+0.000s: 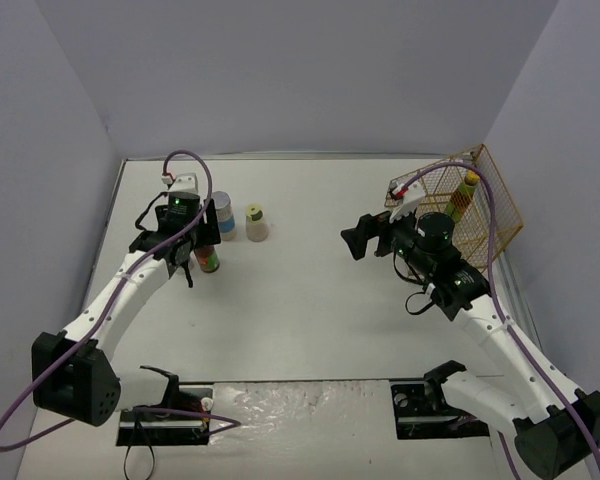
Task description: Organize the condiment bottles
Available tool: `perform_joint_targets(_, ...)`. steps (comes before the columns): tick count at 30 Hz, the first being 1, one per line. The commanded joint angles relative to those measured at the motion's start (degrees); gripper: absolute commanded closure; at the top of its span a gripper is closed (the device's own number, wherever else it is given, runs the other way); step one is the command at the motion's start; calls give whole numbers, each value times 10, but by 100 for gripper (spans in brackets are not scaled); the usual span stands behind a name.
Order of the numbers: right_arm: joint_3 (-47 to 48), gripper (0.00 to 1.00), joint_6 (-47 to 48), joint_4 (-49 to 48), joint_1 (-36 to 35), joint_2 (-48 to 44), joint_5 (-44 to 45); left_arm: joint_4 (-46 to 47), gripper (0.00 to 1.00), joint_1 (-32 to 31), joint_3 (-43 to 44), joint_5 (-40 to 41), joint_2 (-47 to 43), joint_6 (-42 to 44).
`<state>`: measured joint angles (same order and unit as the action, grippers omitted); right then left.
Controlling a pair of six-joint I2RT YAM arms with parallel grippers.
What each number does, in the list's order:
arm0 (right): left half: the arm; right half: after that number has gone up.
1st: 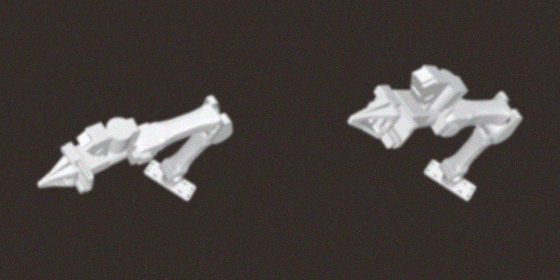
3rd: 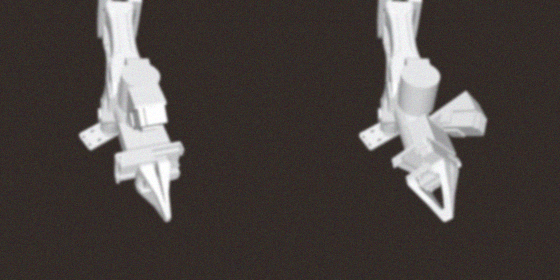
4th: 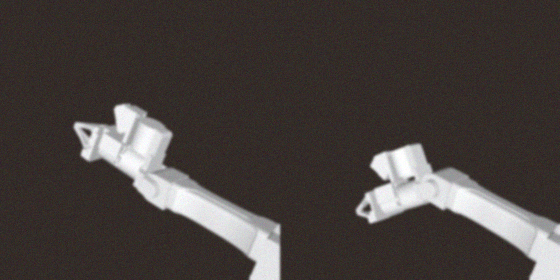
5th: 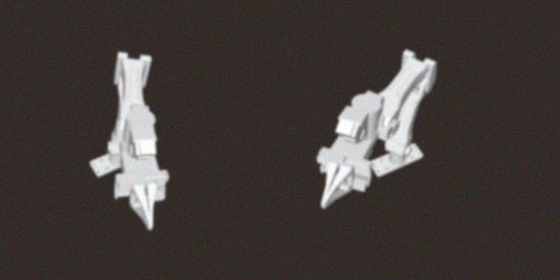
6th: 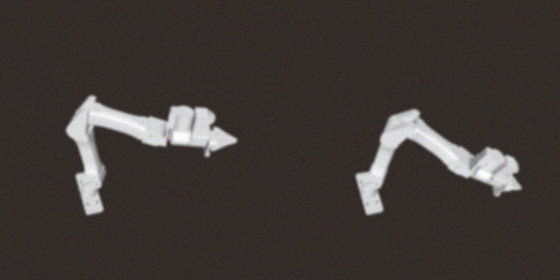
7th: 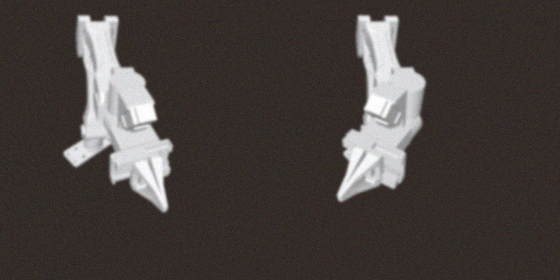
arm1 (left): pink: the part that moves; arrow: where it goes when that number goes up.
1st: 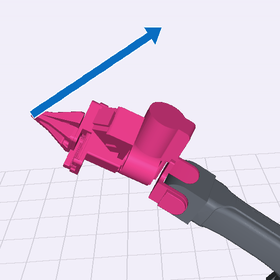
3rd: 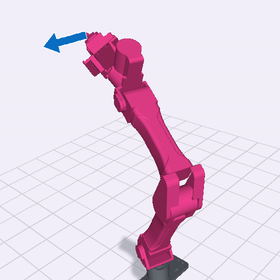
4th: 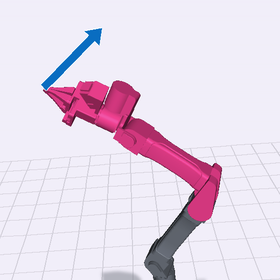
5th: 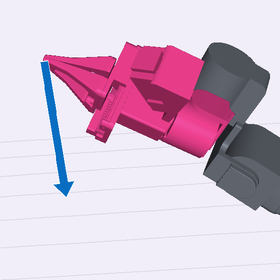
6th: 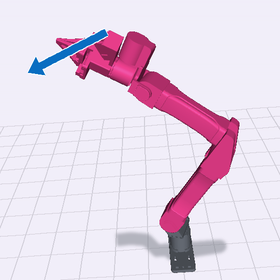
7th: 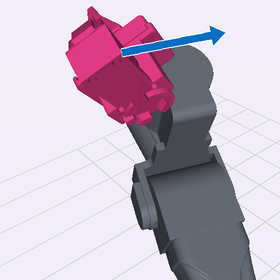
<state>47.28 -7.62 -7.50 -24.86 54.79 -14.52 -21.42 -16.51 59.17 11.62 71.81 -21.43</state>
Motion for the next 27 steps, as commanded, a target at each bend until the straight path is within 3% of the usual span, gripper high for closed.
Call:
perform_joint_targets(1,-10,0,-8,-34,-3,-31,-9,45,37,-10,38,42,16,-27)
perform_joint_targets(8,-30,0,-12,-23,-4,-71,0,63,60,-18,41,37,43,-24)
perform_joint_targets(10,-36,0,-12,-19,-3,-83,4,79,75,-32,39,26,46,-15)
perform_joint_targets(14,-40,0,-13,-12,-3,-95,11,86,93,-79,51,8,60,4)
perform_joint_targets(24,-40,0,-18,9,-3,-113,39,103,94,-244,123,-33,137,5)
perform_joint_targets(27,-40,0,-18,15,-3,-114,45,103,92,-266,150,-42,163,9)
